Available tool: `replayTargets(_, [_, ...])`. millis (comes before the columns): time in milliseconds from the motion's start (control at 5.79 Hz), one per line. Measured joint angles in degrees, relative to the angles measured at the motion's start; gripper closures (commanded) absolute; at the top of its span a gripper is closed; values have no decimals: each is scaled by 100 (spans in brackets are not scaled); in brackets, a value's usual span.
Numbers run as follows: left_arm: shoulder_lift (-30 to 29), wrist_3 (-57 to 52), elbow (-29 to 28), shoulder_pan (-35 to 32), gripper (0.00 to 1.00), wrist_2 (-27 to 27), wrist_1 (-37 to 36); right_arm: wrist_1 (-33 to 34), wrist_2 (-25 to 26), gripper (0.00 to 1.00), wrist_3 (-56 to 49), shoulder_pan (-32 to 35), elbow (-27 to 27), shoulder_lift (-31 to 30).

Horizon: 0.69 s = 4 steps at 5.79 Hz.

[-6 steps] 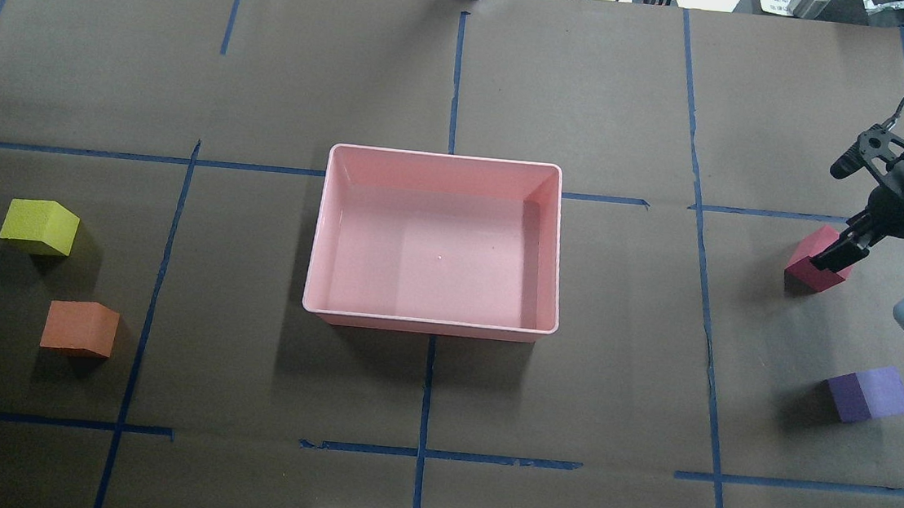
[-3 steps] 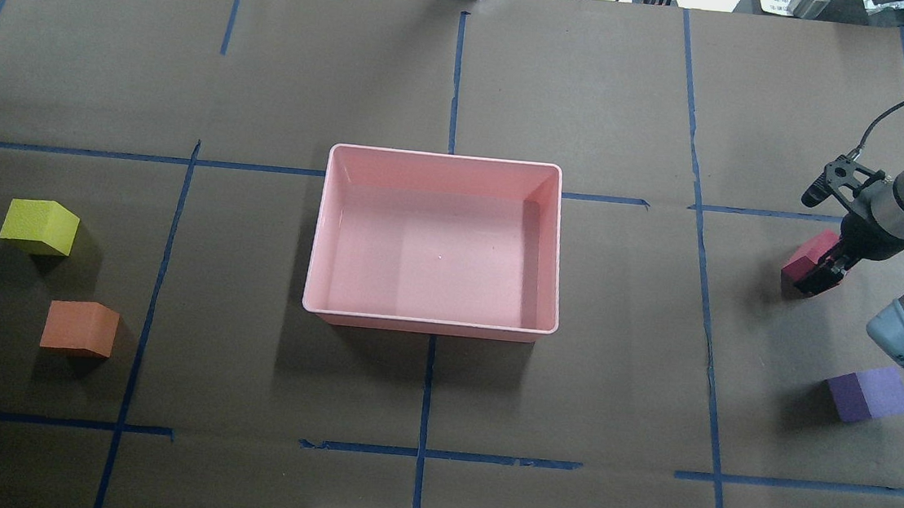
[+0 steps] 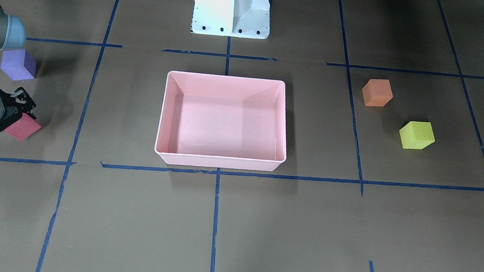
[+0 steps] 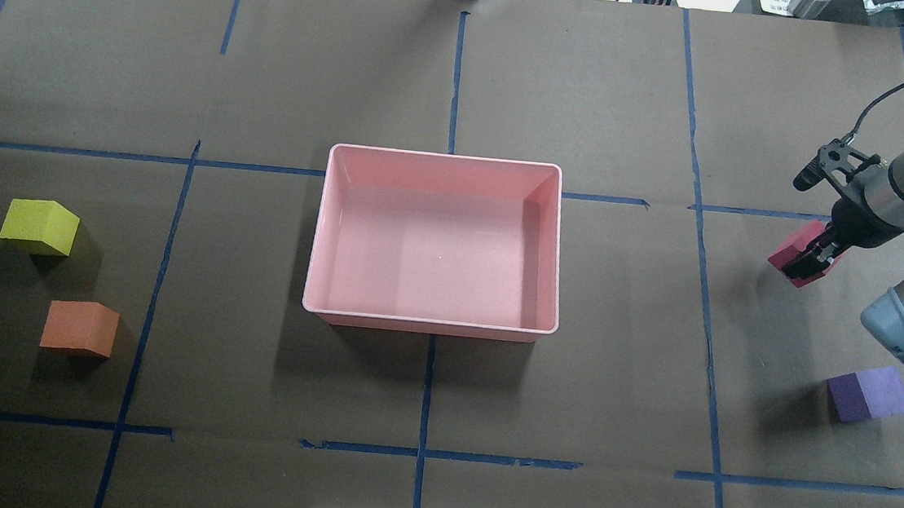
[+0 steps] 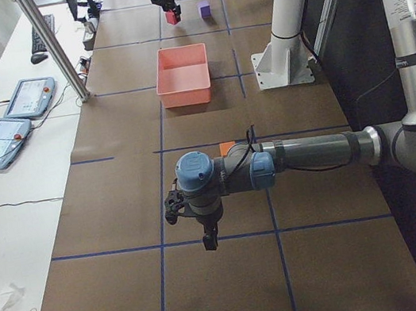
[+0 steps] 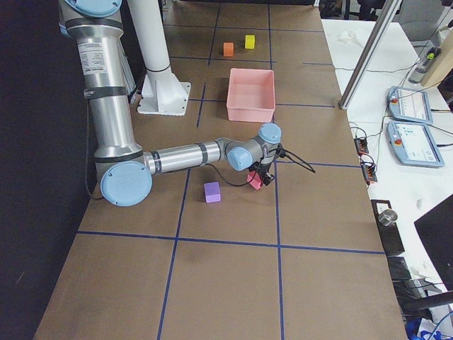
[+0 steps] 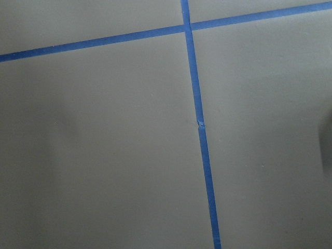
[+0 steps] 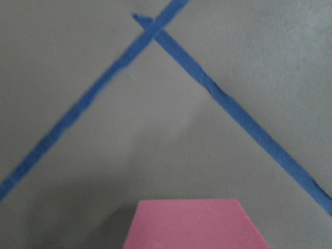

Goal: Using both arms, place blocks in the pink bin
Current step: 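Carry the pink cube with the right gripper over the pink bin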

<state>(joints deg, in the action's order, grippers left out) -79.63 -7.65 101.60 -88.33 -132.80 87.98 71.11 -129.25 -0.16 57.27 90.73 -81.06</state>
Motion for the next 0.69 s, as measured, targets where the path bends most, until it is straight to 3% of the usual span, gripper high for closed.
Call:
replayTargets(345, [-2,0,26,0,0,0,7,366,-190,65,2276,-120,609,584])
replayTargets(691, [-65,9,83,30,0,-12,90,1360,123,62,5227,-841,1203,1656])
